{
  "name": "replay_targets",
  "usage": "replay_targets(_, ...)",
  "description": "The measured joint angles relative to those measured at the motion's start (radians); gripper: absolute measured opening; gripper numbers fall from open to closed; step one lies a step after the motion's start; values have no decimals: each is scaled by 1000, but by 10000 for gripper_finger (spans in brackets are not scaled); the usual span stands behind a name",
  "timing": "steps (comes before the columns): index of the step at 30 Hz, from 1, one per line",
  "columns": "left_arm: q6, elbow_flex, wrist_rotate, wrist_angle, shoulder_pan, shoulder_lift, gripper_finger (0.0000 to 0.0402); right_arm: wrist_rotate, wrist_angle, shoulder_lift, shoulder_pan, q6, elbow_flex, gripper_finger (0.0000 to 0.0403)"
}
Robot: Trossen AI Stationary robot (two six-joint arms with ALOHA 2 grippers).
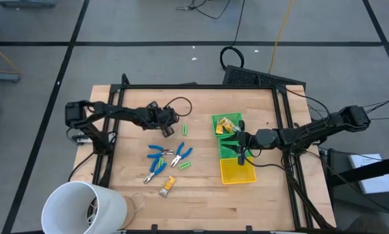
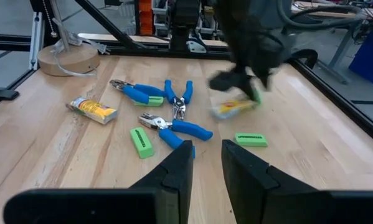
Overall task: Pick & Place School Supplies
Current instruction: Put the yellow crayon box into the top green bin
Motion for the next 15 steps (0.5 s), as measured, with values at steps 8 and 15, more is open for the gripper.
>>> replay_targets(8,-146,-1,285,-128,-29,-115,156,1,-2,0,0,0,0,75)
replay_targets(15,-51,-1,373,-200,-76,-142,135,0,-6,0,0,0,0,75)
